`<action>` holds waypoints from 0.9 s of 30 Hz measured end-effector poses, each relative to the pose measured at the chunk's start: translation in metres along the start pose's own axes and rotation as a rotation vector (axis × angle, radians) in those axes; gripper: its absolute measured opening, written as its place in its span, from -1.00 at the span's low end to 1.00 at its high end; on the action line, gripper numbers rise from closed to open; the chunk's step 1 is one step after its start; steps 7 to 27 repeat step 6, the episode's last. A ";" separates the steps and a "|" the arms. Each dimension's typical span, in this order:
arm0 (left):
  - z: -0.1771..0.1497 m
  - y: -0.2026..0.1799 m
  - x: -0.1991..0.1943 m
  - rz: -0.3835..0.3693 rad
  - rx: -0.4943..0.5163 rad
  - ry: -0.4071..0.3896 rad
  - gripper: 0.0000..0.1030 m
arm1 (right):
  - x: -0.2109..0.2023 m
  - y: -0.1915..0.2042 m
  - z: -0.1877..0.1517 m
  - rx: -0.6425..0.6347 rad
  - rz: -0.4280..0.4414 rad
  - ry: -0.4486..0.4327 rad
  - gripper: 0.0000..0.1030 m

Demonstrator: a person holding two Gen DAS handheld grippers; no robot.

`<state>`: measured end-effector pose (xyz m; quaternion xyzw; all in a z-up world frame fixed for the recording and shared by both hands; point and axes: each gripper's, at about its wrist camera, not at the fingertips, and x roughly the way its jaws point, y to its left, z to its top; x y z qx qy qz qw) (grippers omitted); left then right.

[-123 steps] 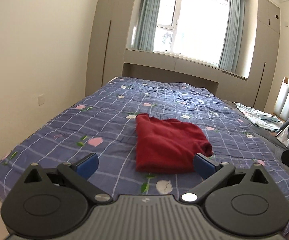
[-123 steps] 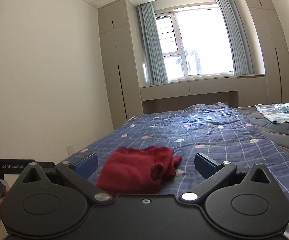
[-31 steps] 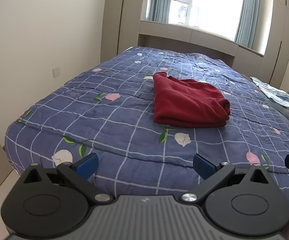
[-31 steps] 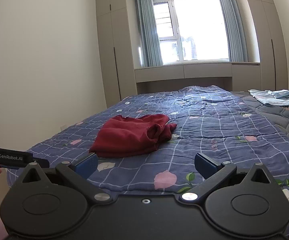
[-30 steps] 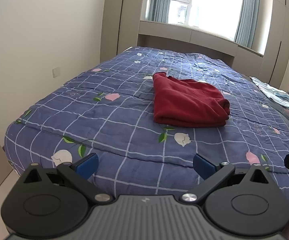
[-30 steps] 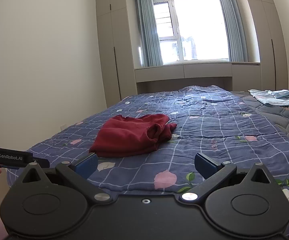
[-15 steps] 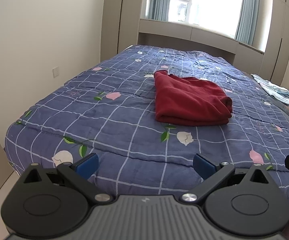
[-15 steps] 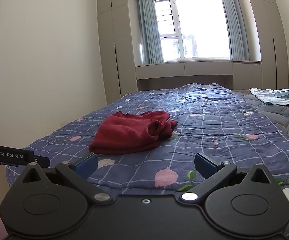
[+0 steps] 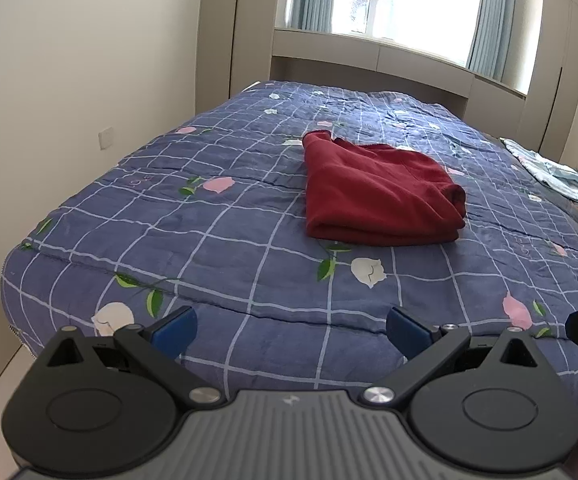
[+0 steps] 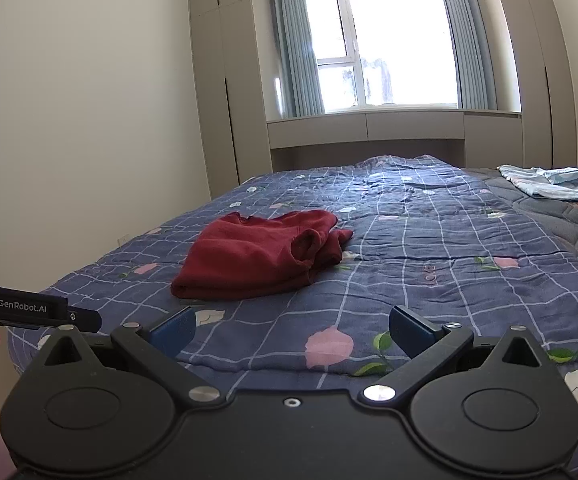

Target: Fold small clothes

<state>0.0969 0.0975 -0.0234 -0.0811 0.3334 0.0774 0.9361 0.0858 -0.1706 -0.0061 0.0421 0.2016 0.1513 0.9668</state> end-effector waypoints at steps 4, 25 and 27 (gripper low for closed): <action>0.001 -0.002 0.005 0.000 0.008 0.007 0.99 | 0.005 -0.002 -0.002 0.005 -0.002 0.015 0.99; 0.002 -0.002 0.008 -0.001 0.009 0.011 0.99 | 0.007 -0.003 -0.003 0.007 -0.004 0.021 0.99; 0.002 -0.002 0.008 -0.001 0.009 0.011 0.99 | 0.007 -0.003 -0.003 0.007 -0.004 0.021 0.99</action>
